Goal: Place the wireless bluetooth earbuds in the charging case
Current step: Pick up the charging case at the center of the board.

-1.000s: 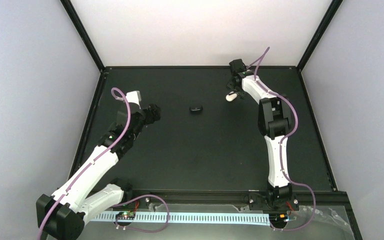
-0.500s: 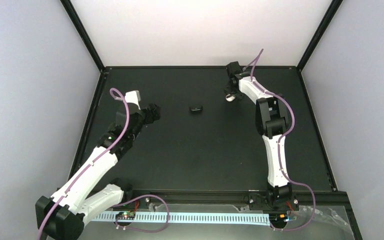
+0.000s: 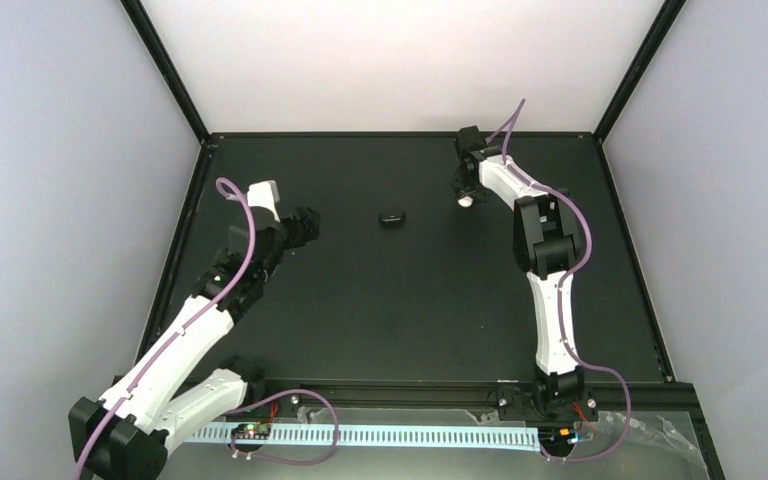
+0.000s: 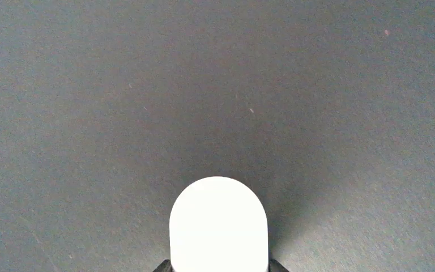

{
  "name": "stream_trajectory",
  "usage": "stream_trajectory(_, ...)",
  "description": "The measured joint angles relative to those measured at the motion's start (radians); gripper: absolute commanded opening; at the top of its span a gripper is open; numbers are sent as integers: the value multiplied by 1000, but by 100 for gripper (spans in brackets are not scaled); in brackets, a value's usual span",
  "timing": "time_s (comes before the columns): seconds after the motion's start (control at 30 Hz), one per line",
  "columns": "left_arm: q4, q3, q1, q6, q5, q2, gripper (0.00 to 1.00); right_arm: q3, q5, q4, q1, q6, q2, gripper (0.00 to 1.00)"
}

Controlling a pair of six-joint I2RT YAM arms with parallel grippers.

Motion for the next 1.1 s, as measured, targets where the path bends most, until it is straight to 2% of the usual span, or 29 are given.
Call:
stream_trajectory(0.1,2,-2,0,-1,4,-4,99,-65,2,16,6,-18,-42,32)
stream_trajectory(0.23,3,-6,0,-3,12,-6,99,-251,1,56,32,-25,-169,30)
stream_trajectory(0.57,6,-6,0,-9,19,-13,99,-791,-23,200,208,-1,-674,30)
stream_trajectory(0.8,6,-6,0,-18,36,-12,99,-1142,-63,251,315,121,-954,30)
stream_trajectory(0.9,7,-6,0,-21,50,-10,99,-1218,-68,261,362,191,-1004,29)
stream_trajectory(1.1,7,-8,0,-24,57,-8,99,-1250,-67,313,416,325,-1041,30)
